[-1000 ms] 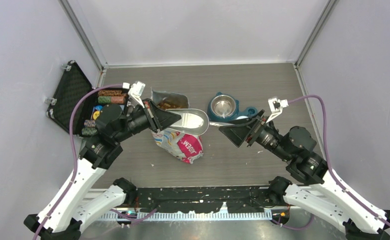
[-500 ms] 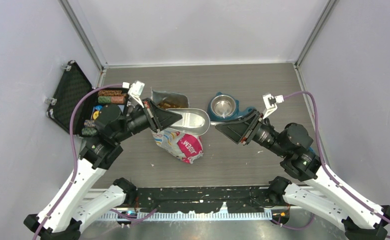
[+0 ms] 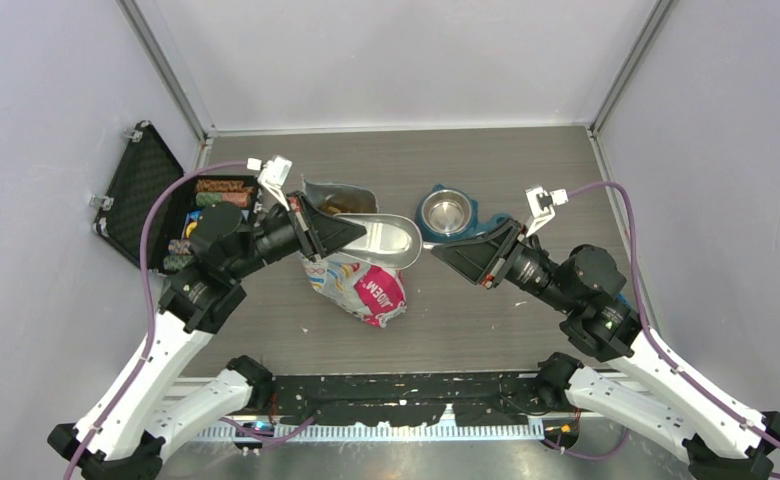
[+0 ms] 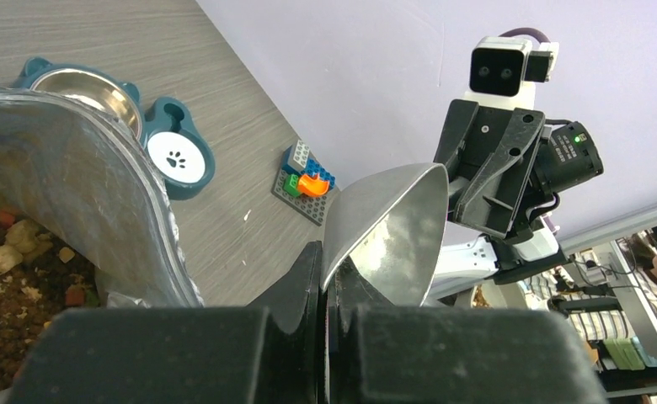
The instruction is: Serve the pet food
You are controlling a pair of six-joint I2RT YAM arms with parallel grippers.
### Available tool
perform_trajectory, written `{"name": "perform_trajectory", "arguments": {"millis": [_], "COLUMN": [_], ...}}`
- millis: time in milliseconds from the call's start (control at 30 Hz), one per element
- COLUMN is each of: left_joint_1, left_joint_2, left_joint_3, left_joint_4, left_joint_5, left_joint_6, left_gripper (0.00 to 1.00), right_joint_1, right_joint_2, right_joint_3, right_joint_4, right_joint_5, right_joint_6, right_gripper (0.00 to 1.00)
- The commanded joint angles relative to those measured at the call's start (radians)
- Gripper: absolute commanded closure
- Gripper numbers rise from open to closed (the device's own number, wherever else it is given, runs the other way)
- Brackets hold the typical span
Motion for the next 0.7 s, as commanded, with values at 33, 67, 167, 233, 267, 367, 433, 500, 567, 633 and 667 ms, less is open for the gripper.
{"name": "perform_trajectory", "arguments": {"millis": [33,67,167,233,267,367,433,500,567,633,667], "left_joint_1": [0.004,0.004,0.004,0.004,0.005,0.005,0.005,0.005,0.005,0.005,0.004], "left_joint_2": [0.05,0.059,0.076,0.082,0.084,0.086,0.085,0.088,0.095,0.098,0.094], "left_joint_3": [0.083,0.09,0.1,0.105,0.107,0.104,0.105,0.11,0.12,0.125,0.123], "left_joint_4": [-0.024,-0.028,-0.036,-0.047,-0.05,-0.047,-0.049,-0.058,-0.074,-0.087,-0.092], "left_joint_5": [-0.03,-0.027,-0.024,-0.029,-0.029,-0.025,-0.027,-0.031,-0.028,-0.02,-0.025], "left_joint_6": [0.06,0.064,0.07,0.077,0.078,0.078,0.08,0.086,0.097,0.113,0.122], "left_gripper": [1.0,1.0,1.0,1.0,1.0,1.0,1.0,1.0,0.94,0.52,0.3], "right_joint_1": [0.009,0.009,0.009,0.009,0.009,0.008,0.007,0.007,0.008,0.007,0.007], "right_joint_2": [0.016,0.019,0.02,0.014,0.01,-0.012,-0.018,-0.016,-0.01,-0.013,-0.016], "right_joint_3": [0.052,0.054,0.06,0.06,0.06,0.056,0.058,0.064,0.068,0.067,0.066], "right_joint_4": [0.025,0.02,0.003,0.001,-0.001,-0.015,-0.017,-0.019,-0.014,-0.013,-0.015], "right_joint_5": [-0.167,-0.18,-0.197,-0.206,-0.2,-0.165,-0.154,-0.174,-0.19,-0.138,-0.115], "right_joint_6": [-0.037,-0.039,-0.055,-0.061,-0.064,-0.078,-0.088,-0.103,-0.102,-0.102,-0.106], "right_gripper": [0.95,0.95,0.9,0.81,0.8,0.88,0.94,0.95,0.95,0.95,0.95]}}
